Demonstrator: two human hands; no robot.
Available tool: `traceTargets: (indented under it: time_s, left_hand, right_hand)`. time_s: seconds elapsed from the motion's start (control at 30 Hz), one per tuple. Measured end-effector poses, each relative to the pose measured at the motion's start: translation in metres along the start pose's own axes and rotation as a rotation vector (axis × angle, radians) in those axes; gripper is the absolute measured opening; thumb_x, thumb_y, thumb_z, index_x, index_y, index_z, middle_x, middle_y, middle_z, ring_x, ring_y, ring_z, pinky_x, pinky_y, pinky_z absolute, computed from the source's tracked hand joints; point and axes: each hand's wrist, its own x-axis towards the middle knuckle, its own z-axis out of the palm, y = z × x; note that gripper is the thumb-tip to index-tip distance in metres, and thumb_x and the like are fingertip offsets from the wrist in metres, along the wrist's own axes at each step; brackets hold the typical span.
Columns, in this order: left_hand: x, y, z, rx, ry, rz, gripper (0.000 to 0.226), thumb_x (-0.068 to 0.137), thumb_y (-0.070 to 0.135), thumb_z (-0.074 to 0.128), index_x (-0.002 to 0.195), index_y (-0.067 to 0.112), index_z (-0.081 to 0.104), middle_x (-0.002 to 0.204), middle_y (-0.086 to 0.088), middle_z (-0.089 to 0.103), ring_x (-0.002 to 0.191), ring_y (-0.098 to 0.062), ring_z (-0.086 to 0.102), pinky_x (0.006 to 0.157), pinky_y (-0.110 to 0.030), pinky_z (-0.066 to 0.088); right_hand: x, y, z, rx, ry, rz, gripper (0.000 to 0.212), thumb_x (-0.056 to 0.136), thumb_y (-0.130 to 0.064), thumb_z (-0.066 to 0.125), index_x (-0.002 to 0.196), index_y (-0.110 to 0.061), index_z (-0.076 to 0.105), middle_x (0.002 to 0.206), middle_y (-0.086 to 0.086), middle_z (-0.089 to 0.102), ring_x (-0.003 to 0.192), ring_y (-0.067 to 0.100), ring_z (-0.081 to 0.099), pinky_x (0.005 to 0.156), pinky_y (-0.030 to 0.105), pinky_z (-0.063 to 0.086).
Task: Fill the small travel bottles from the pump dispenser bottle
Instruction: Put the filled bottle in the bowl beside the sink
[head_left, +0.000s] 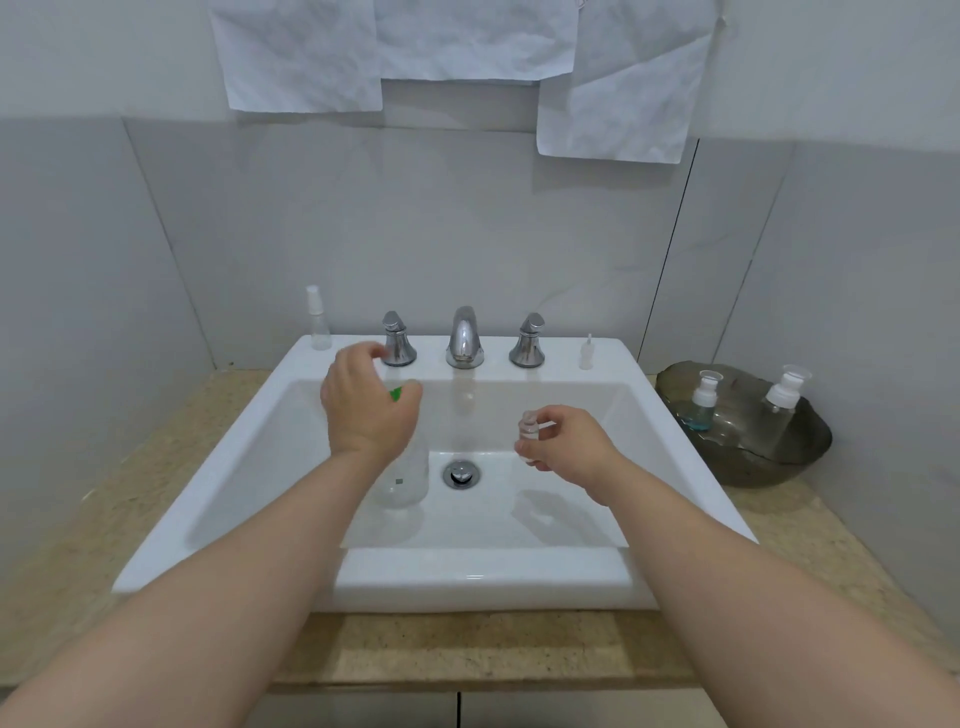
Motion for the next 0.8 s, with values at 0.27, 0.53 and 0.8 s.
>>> traceTargets:
  time_s: [0.27, 0.53, 0.8]
  left_hand:
    - [0.011, 0.110, 0.045, -0.009, -0.263, 0.636, 0.026, 0.088, 0.011, 0.060, 0.114, 0.010, 0.063, 0.115, -0.005, 0.059, 0.092, -0.026, 0.060, 0.081, -0.035, 0.044]
    - [0.058, 0.176, 0.128, 0.506, -0.805, 0.728, 0.044, 0.104, 0.015, 0.057, 0.146, 0.024, 0.051, 0.154, -0.004, 0.038, 0.131, -0.028, 0.049, 0.091, -0.037, 0.042]
    - [0.078, 0.176, 0.181, 0.695, -0.977, 0.648, 0.042, 0.102, 0.029, 0.062, 0.143, 0.023, 0.056, 0.144, -0.005, 0.050, 0.126, -0.029, 0.056, 0.101, -0.040, 0.049]
  right_hand:
    - [-0.001, 0.030, -0.027, -0.004, 0.125, 0.050, 0.024, 0.086, -0.012, 0.077, 0.108, -0.013, 0.067, 0.092, 0.009, 0.074, 0.073, 0.020, 0.067, 0.086, 0.041, 0.058]
    - [0.013, 0.051, -0.031, -0.056, 0.139, 0.092, 0.021, 0.082, -0.017, 0.076, 0.100, -0.023, 0.067, 0.093, 0.004, 0.070, 0.074, 0.022, 0.064, 0.073, 0.033, 0.053]
    - [0.022, 0.057, -0.029, -0.055, 0.122, 0.102, 0.019, 0.083, -0.017, 0.077, 0.098, -0.023, 0.066, 0.093, 0.004, 0.068, 0.073, 0.019, 0.061, 0.067, 0.026, 0.047]
